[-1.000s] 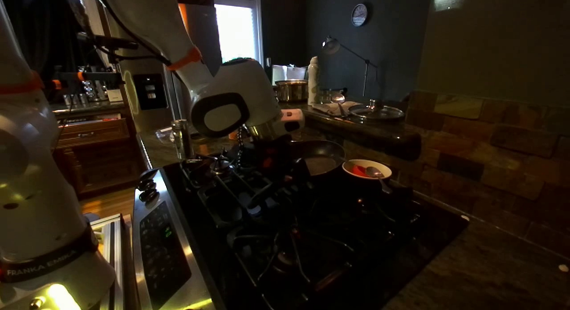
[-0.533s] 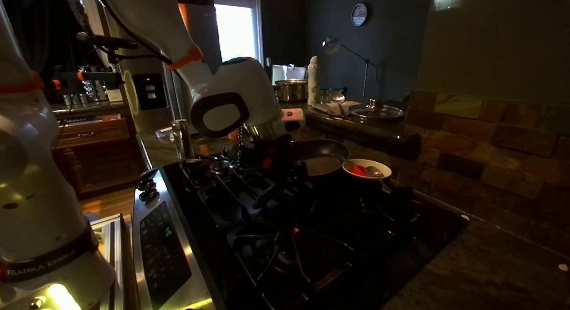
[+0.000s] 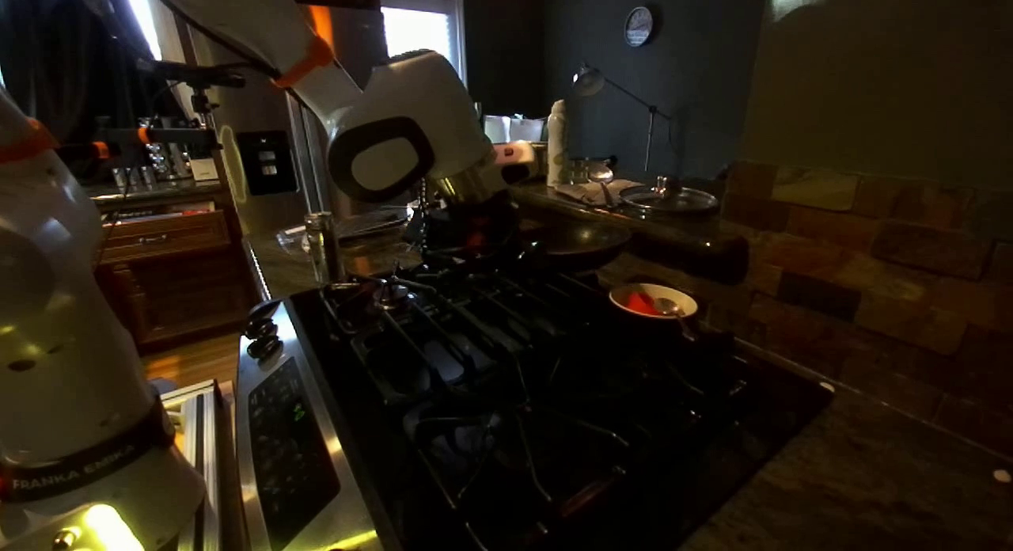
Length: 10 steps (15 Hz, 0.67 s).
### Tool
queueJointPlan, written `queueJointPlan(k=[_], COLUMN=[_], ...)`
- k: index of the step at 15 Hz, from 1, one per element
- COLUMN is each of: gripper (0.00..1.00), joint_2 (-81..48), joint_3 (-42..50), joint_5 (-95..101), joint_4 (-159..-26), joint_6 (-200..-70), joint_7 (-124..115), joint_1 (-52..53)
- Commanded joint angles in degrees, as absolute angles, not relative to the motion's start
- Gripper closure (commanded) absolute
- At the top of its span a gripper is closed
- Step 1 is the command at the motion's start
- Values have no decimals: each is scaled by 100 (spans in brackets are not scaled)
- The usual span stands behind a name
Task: Remove the pan from the stove and put it on the counter
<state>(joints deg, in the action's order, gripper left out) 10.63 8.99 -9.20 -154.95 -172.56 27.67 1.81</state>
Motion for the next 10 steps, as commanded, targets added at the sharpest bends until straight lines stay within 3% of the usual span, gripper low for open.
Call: queueJointPlan(k=[1,6,10], gripper=[100,100,100], joint_2=[1980,2878,3479], joint_3=[942,1443,1722], joint_5=[-876,-834,-973], joint_4=[-15626,-15487,-15635], joint_6=[-16469,-14513,-14498], joint_7=[2983,3366,3133], joint_1=[226,304,29])
